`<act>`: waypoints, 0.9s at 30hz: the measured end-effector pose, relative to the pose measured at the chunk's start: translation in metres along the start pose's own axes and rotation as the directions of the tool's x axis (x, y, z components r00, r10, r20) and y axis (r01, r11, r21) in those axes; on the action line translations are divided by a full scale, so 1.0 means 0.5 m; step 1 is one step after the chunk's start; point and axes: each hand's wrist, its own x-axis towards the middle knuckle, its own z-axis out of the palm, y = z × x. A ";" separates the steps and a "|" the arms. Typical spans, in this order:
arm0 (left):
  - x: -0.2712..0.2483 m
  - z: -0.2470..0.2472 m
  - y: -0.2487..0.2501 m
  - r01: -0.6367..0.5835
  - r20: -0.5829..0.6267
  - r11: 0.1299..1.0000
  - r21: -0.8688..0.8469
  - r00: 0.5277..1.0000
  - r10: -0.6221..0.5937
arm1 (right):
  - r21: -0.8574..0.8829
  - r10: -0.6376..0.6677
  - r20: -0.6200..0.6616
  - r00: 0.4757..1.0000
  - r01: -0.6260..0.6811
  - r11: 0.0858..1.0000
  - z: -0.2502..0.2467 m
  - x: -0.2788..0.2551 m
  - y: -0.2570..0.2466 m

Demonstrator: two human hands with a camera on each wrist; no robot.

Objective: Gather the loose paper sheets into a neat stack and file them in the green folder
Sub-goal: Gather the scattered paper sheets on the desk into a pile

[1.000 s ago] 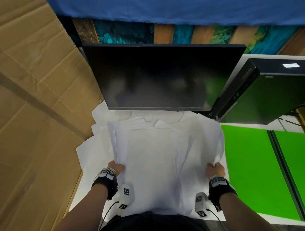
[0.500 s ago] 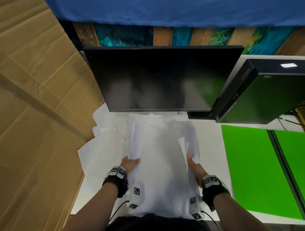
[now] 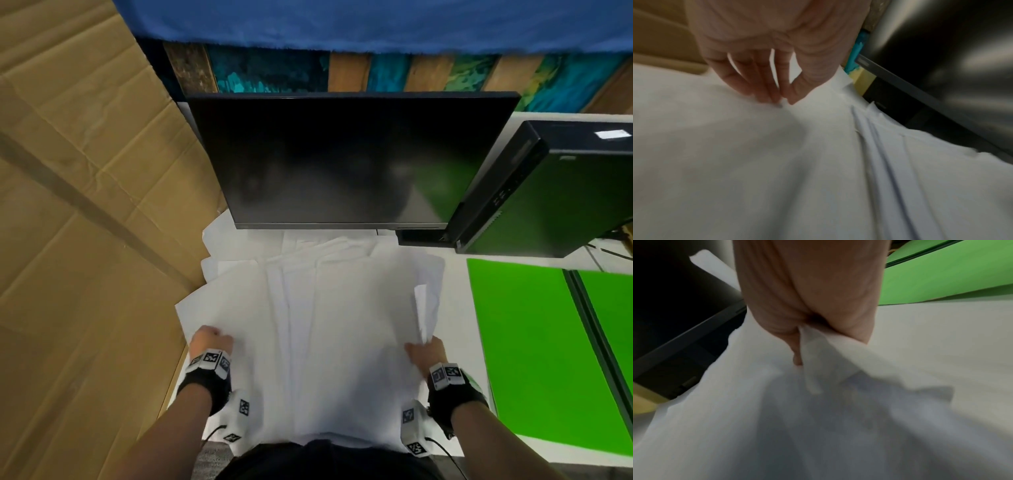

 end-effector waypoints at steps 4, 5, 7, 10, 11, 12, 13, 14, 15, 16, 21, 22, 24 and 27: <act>-0.016 0.004 -0.025 0.256 -0.113 0.966 0.042 0.962 -0.250 | 0.067 0.031 -0.145 0.989 -0.022 0.998 -0.016 0.017 0.018; -0.021 0.011 -0.025 0.265 -0.133 0.964 0.025 0.957 -0.259 | 0.074 0.050 -0.150 0.987 -0.039 0.996 -0.016 0.021 0.021; -0.024 0.014 -0.018 0.254 -0.094 0.967 0.028 0.964 -0.251 | 0.070 0.067 -0.147 0.987 -0.057 0.996 -0.013 0.027 0.023; -0.001 0.024 -0.008 0.182 0.028 0.982 -0.049 0.983 -0.181 | 0.059 0.067 -0.133 0.989 -0.060 0.996 -0.003 0.031 0.019; 0.007 0.029 -0.005 0.138 0.071 0.984 -0.109 0.989 -0.131 | 0.053 0.063 -0.113 0.992 -0.057 0.997 0.001 0.030 0.018; 0.008 0.034 0.001 0.092 0.113 0.986 -0.142 0.991 -0.076 | 0.048 0.063 -0.081 0.995 -0.059 0.997 0.005 0.029 0.018; 0.011 0.043 0.002 0.040 0.155 0.988 -0.150 0.988 -0.017 | 0.055 0.063 -0.040 0.997 -0.061 0.997 0.011 0.023 0.017; 0.006 0.052 0.006 -0.011 0.204 0.992 -0.123 0.978 0.036 | 0.059 0.068 0.019 0.997 -0.069 0.996 0.016 0.020 0.016; 0.000 0.065 0.008 -0.069 0.252 0.994 -0.087 0.964 0.089 | 0.073 0.075 0.088 0.993 -0.082 0.994 0.023 0.018 0.017; -0.006 0.082 0.009 -0.123 0.286 0.991 -0.043 0.949 0.130 | 0.074 0.078 0.154 0.985 -0.090 0.993 0.029 0.015 0.017; -0.034 0.110 0.019 -0.224 0.332 0.973 -0.047 0.916 0.227 | -0.067 0.031 0.166 0.986 -0.020 0.998 0.035 -0.004 0.005; -0.034 0.106 0.019 -0.200 0.338 0.977 -0.079 0.916 0.215 | -0.106 0.025 0.143 0.989 -0.010 0.994 0.031 0.000 0.006; -0.023 0.097 0.013 -0.134 0.326 0.977 -0.165 0.927 0.182 | -0.154 0.015 0.053 0.998 -0.007 0.988 0.019 0.008 0.000; -0.016 0.085 0.008 -0.021 0.330 0.969 -0.248 0.938 0.105 | -0.276 -0.006 -0.101 0.995 -0.022 0.961 -0.004 0.031 0.008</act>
